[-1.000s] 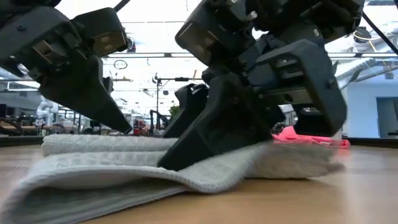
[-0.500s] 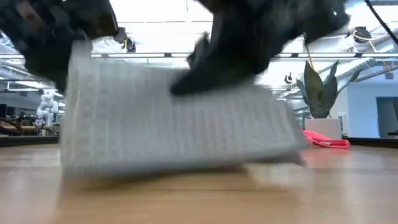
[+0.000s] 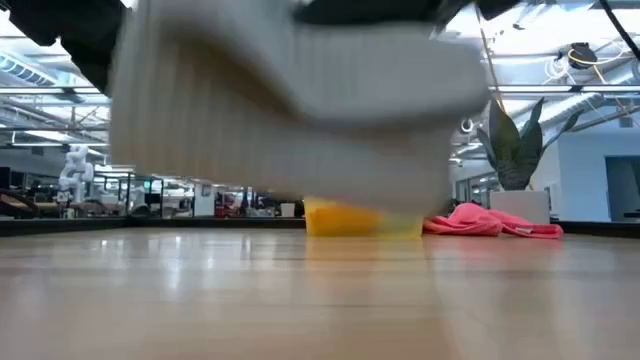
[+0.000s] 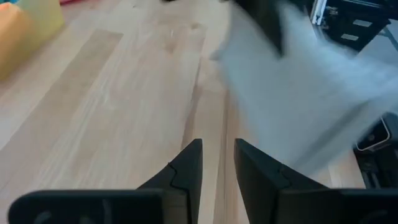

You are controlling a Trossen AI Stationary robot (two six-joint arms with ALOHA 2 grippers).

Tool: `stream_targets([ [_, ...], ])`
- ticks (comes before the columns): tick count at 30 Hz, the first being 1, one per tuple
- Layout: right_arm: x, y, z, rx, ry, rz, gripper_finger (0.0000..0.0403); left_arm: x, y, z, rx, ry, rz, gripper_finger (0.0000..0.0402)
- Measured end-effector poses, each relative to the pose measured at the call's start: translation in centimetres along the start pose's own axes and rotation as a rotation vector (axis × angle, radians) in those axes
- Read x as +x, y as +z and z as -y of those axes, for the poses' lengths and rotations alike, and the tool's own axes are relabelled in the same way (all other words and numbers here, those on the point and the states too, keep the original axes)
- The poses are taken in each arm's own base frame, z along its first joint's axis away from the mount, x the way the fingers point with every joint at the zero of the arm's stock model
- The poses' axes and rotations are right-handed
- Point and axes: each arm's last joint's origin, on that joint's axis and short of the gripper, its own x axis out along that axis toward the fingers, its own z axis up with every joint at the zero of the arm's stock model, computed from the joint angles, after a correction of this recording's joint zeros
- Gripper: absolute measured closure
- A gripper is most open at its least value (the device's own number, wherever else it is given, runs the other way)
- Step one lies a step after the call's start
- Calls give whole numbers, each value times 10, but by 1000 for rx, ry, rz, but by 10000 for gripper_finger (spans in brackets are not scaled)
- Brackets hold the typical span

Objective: Fold microfiber towels
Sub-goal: Fold the gray microfiber towel

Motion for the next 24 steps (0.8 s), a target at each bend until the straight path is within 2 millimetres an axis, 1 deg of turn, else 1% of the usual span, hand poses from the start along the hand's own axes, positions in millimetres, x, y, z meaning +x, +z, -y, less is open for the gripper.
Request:
stream_targets([
  [2,4,-4,16,45,-21,-35,384,2,-1,0,2,10,1,309],
  [5,15,-16,45,130,-50,-93,382,3,-2,0,6,24,5,309],
  [8,21,-25,73,184,-60,-125,381,4,-2,0,5,27,5,309],
  [10,21,-27,85,209,-41,-130,381,4,-2,0,5,26,6,309],
  [12,21,-28,90,226,-17,-139,381,3,-2,0,6,23,5,309],
  [13,20,-27,88,224,3,-140,381,3,-3,1,7,20,6,309],
  [15,19,-24,77,213,68,-143,381,2,-3,2,6,13,9,309],
  [18,17,-18,50,195,193,-143,381,1,-3,5,4,-2,19,309],
  [21,14,-13,26,173,247,-135,381,1,-2,7,7,-14,33,309],
  [23,11,-11,18,166,264,-132,381,1,-1,7,10,-20,42,309],
  [24,10,-10,17,164,264,-126,381,1,0,8,12,-23,46,309],
])
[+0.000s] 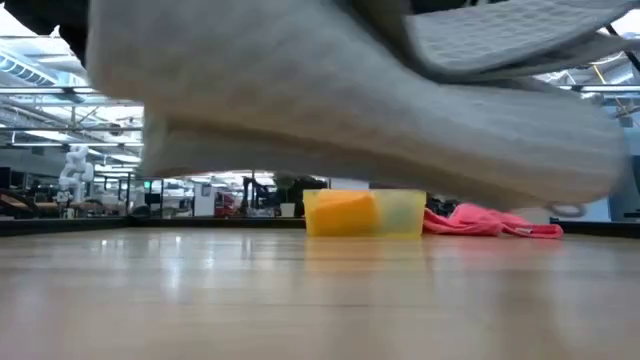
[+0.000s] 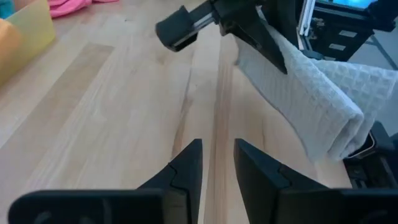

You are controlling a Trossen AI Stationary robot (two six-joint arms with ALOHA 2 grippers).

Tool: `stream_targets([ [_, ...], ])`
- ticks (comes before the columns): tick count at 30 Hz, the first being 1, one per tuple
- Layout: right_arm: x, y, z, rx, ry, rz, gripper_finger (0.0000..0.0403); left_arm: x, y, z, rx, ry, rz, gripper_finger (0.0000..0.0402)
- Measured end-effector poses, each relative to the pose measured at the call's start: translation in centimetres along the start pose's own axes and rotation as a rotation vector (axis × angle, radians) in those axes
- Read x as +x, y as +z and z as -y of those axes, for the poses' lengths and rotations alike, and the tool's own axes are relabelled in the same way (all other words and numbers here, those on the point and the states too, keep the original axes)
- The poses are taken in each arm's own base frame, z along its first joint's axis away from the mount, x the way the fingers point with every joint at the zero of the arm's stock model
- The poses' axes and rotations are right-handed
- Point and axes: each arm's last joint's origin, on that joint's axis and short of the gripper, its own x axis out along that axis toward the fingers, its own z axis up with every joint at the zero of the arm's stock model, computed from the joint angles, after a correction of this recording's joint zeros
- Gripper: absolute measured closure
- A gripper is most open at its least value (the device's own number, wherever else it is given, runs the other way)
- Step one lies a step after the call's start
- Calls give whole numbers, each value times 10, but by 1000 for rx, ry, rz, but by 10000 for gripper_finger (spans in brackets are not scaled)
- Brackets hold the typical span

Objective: Fold microfiber towels
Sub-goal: Fold the gray microfiber towel

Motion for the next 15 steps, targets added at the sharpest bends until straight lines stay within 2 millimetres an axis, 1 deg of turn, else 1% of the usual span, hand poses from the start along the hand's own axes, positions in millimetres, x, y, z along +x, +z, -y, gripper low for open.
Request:
stream_targets([
  [3,-4,3,8,2,-47,19,381,0,0,0,1,-1,2,309],
  [5,-4,1,23,17,-99,17,381,0,0,0,1,-1,2,309],
  [8,-2,-6,50,61,-150,-23,381,0,0,0,1,-2,4,309],
  [12,-7,-10,83,114,-205,-27,381,0,0,0,3,-1,2,309],
  [15,-14,-10,95,124,-232,-27,380,0,0,0,2,-2,4,309],
])
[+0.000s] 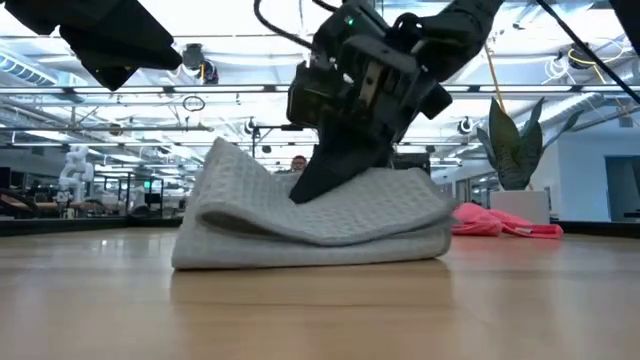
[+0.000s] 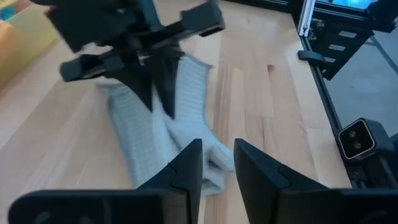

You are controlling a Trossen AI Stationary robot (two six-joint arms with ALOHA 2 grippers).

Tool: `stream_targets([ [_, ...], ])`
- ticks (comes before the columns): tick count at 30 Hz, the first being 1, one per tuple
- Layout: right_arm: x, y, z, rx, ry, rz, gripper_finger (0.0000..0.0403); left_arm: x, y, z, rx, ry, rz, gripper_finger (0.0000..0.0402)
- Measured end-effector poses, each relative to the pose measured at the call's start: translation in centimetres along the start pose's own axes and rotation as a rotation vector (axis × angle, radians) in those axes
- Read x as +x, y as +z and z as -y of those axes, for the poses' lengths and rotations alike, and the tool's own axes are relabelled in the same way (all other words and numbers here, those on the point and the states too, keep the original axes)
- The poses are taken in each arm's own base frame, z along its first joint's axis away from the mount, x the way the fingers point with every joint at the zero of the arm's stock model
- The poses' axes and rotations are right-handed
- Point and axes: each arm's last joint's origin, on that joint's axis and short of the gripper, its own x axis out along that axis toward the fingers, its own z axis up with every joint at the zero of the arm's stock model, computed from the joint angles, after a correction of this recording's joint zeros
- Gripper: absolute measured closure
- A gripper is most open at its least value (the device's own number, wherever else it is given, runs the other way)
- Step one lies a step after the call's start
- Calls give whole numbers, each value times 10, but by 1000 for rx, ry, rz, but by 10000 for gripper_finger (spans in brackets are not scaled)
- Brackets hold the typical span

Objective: Fold microfiber towels
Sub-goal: Fold the gray microfiber towel

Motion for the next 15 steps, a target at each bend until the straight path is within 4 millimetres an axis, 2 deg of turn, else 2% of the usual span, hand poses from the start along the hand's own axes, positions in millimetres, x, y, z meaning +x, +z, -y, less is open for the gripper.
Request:
stream_targets([
  [3,-4,2,-7,-12,72,-8,380,0,0,0,-2,-1,0,309],
  [10,2,-4,-65,-126,485,-99,380,0,1,1,5,-11,15,309],
  [12,2,-2,-67,-124,464,-73,381,0,1,1,11,-11,15,309],
  [15,6,-2,-47,-60,335,-56,384,0,1,1,14,-11,15,309],
])
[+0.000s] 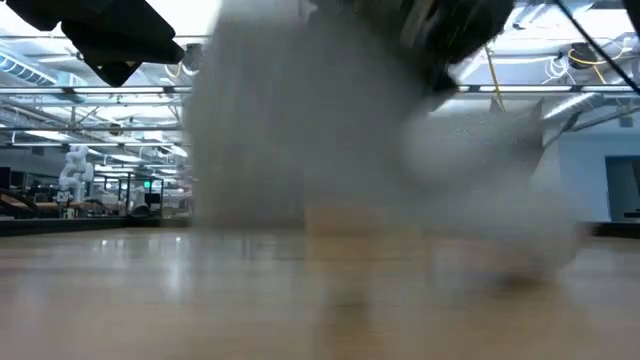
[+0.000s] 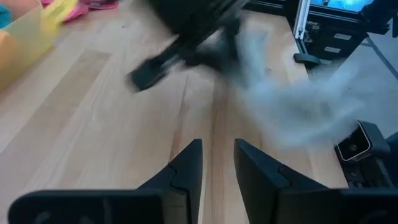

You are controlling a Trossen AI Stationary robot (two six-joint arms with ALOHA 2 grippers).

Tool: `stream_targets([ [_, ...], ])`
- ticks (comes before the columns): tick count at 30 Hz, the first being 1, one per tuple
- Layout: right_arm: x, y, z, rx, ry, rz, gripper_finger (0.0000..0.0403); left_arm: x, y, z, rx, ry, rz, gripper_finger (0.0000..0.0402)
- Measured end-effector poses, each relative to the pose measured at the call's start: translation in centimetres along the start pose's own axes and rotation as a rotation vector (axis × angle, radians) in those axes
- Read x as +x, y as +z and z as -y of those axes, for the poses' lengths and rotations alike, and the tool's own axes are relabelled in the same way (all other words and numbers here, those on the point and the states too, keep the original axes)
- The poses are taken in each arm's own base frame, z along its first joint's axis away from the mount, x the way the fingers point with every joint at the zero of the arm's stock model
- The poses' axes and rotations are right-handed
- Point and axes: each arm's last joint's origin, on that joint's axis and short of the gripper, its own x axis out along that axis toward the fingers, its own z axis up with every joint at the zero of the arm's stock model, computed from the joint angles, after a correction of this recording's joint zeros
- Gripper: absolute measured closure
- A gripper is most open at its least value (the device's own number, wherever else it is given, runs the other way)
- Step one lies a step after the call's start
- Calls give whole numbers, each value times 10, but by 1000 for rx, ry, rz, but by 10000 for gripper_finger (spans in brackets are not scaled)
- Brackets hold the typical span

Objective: Fold microfiber towels
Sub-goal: Fold the gray microfiber towel

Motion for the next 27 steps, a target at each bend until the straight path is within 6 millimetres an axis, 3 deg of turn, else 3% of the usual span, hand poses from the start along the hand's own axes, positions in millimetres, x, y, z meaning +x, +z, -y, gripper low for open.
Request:
stream_targets([
  [7,-9,-14,61,151,-136,-16,381,0,0,0,1,1,-1,309],
  [12,-15,-14,76,124,-219,14,372,0,0,0,0,0,-2,309],
  [20,-26,-8,66,78,-231,11,287,-1,-1,2,2,-6,-3,309],
  [23,-39,4,49,-1,-244,38,252,-1,-1,1,6,-5,-4,309],
  [27,-54,13,20,-113,-468,59,236,-1,-2,1,9,14,1,309],
])
